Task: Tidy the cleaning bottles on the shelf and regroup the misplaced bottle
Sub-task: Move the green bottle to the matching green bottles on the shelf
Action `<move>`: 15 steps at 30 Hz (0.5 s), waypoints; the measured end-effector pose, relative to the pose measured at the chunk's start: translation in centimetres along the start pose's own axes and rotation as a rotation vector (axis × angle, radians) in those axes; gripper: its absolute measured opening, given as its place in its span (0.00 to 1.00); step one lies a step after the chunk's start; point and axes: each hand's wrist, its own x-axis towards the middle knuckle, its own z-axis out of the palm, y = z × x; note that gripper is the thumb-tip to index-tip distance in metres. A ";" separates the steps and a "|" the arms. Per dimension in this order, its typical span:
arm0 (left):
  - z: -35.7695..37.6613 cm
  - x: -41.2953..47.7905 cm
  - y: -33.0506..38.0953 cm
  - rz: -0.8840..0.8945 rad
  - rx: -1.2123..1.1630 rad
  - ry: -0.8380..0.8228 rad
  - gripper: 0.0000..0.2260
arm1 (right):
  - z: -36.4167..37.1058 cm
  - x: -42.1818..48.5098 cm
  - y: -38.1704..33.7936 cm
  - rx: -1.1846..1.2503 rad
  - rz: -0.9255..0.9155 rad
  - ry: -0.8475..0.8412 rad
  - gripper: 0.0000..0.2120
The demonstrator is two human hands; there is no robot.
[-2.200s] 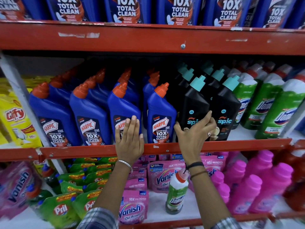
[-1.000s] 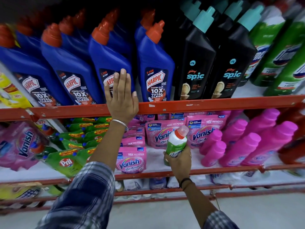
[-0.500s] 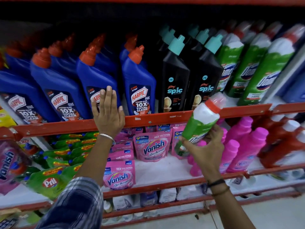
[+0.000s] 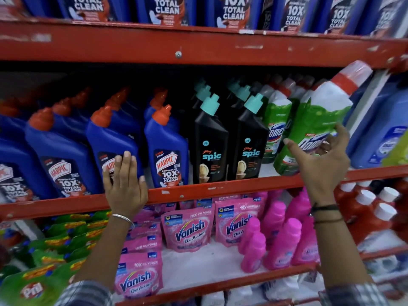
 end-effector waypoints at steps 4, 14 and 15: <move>0.0 0.0 0.0 -0.007 -0.003 0.001 0.25 | 1.4 1.2 1.1 -0.017 0.009 -0.026 0.44; -0.2 0.1 0.1 -0.005 0.006 -0.010 0.26 | 3.9 0.9 3.3 -0.113 0.042 -0.171 0.42; -0.2 0.2 0.1 -0.005 0.009 -0.009 0.26 | 4.0 1.0 3.5 -0.127 0.044 -0.179 0.42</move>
